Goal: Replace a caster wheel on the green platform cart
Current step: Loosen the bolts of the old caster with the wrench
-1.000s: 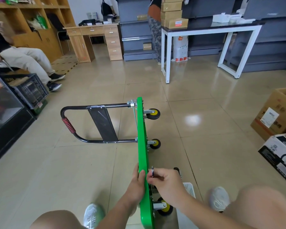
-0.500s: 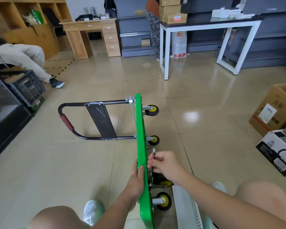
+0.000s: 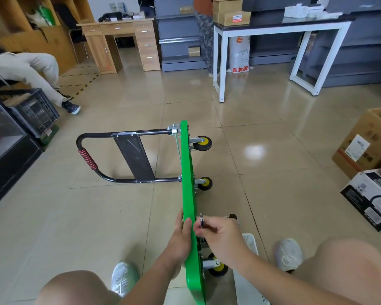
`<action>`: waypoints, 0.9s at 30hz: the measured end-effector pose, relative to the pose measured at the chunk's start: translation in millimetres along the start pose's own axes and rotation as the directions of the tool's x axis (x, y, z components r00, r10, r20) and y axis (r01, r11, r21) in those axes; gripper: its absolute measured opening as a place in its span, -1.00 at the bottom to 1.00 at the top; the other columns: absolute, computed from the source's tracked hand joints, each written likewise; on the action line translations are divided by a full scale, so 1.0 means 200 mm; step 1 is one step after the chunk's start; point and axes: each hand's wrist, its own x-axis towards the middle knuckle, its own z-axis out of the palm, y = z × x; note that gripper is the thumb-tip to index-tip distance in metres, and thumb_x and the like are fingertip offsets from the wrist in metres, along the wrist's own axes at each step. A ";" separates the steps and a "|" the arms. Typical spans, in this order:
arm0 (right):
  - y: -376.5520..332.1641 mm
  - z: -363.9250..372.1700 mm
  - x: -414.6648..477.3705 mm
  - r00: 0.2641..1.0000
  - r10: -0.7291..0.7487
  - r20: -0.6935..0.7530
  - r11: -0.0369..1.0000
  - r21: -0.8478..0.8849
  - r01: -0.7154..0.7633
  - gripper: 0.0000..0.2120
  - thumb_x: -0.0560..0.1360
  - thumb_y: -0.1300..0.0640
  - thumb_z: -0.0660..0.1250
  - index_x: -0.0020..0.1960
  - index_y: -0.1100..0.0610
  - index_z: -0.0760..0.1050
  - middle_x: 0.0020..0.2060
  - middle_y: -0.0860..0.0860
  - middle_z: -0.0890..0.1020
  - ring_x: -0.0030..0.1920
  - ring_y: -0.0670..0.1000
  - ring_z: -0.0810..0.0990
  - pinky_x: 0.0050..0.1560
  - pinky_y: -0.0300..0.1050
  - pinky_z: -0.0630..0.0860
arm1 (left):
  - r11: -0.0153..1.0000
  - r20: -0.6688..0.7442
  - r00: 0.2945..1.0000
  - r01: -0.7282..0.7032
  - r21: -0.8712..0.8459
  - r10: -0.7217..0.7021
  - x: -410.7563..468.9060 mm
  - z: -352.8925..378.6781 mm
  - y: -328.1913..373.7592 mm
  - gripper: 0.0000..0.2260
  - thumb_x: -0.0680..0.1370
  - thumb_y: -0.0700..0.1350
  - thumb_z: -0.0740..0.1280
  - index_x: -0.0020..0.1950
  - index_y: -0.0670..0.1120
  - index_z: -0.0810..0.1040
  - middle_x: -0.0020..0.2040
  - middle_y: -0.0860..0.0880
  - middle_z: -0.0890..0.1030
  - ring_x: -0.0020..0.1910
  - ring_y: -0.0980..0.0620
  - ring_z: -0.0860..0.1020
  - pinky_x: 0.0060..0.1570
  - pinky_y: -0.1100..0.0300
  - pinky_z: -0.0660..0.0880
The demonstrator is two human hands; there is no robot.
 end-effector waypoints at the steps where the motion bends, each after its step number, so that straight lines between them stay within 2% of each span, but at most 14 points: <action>1: 0.01 0.00 -0.02 1.000 -0.011 -0.013 1.000 -0.004 0.010 -0.61 0.50 0.32 0.44 -0.26 -0.18 0.65 -0.24 -0.19 0.71 -0.12 -0.21 0.66 0.03 -0.37 0.51 | 1.000 -0.002 1.000 0.000 -0.002 0.000 0.00 0.00 0.00 -0.55 0.56 0.38 0.09 0.47 0.54 0.20 0.35 0.02 0.59 0.30 -0.06 0.59 0.36 -0.21 0.49; 3: 0.02 0.01 -0.04 0.999 -0.024 -0.031 1.000 -0.005 0.024 -0.62 0.50 0.33 0.44 -0.26 -0.15 0.65 -0.25 -0.19 0.71 -0.13 -0.22 0.66 0.01 -0.39 0.50 | 1.000 -0.003 1.000 -0.008 -0.004 0.008 -0.01 0.00 0.00 -0.55 0.59 0.34 0.09 0.49 0.51 0.20 0.35 0.03 0.59 0.30 -0.03 0.59 0.37 -0.20 0.48; 8: 0.02 -0.01 0.00 0.999 -0.044 -0.031 0.996 0.073 0.046 -0.64 0.53 0.31 0.41 -0.29 -0.11 0.64 -0.26 -0.12 0.69 -0.14 -0.15 0.64 0.05 -0.29 0.53 | 1.000 -0.007 0.999 -0.031 -0.005 0.031 0.00 0.01 0.00 -0.56 0.58 0.34 0.10 0.48 0.49 0.24 0.37 0.04 0.59 0.31 -0.03 0.59 0.36 -0.20 0.50; 11: 0.02 -0.04 0.04 0.999 0.002 -0.037 0.994 0.106 0.002 -0.80 0.52 0.32 0.42 -0.21 0.08 0.67 -0.23 -0.01 0.71 -0.09 -0.07 0.66 0.14 -0.10 0.58 | 0.999 -0.003 0.999 -0.033 0.004 0.033 0.00 0.01 0.01 -0.57 0.60 0.31 0.08 0.49 0.48 0.24 0.38 0.06 0.58 0.32 0.00 0.58 0.37 -0.18 0.49; 13: 0.03 -0.06 0.07 0.995 0.076 -0.058 0.984 0.165 -0.065 -0.79 0.52 0.34 0.41 -0.19 0.08 0.68 -0.19 0.03 0.73 -0.05 0.01 0.69 0.22 0.08 0.59 | 1.000 0.001 1.000 -0.027 0.006 0.027 -0.01 0.01 0.01 -0.61 0.66 0.27 0.05 0.50 0.48 0.22 0.39 0.06 0.56 0.32 -0.01 0.57 0.35 -0.19 0.50; 15: 0.03 -0.08 0.09 0.990 0.130 -0.060 0.976 0.186 -0.117 -0.78 0.54 0.34 0.38 -0.16 0.07 0.70 -0.15 0.03 0.74 0.00 0.02 0.71 0.27 0.15 0.56 | 1.000 -0.001 1.000 -0.017 0.016 0.017 -0.03 0.01 0.03 -0.64 0.71 0.23 0.02 0.51 0.49 0.19 0.40 0.07 0.53 0.33 -0.02 0.55 0.35 -0.20 0.50; 18: 0.04 -0.09 0.09 0.987 0.149 -0.060 0.982 0.128 -0.141 -0.82 0.58 0.27 0.35 -0.08 0.08 0.70 -0.08 -0.02 0.75 0.07 -0.04 0.70 0.31 0.09 0.53 | 1.000 -0.006 1.000 -0.002 0.027 0.003 -0.03 0.02 0.03 -0.64 0.72 0.24 0.00 0.51 0.52 0.14 0.42 0.07 0.51 0.32 -0.03 0.54 0.35 -0.20 0.49; 23: 0.03 -0.11 0.08 0.982 0.188 -0.033 0.982 0.027 -0.187 -0.81 0.64 0.23 0.25 -0.02 0.08 0.64 -0.10 0.03 0.72 0.01 -0.06 0.68 0.25 -0.07 0.53 | 1.000 -0.004 1.000 0.000 0.024 0.000 -0.02 0.01 0.02 -0.63 0.68 0.29 0.01 0.48 0.56 0.13 0.43 0.06 0.51 0.31 -0.05 0.56 0.34 -0.22 0.50; 27: 0.01 -0.11 0.09 0.970 0.238 0.048 0.971 -0.027 -0.237 -0.82 0.69 0.10 0.14 0.06 0.06 0.51 -0.04 0.07 0.67 0.07 0.00 0.63 0.25 -0.01 0.52 | 0.999 -0.005 1.000 0.004 0.035 -0.004 -0.01 0.01 0.01 -0.63 0.66 0.31 0.02 0.47 0.58 0.14 0.42 0.06 0.52 0.31 -0.04 0.57 0.33 -0.20 0.51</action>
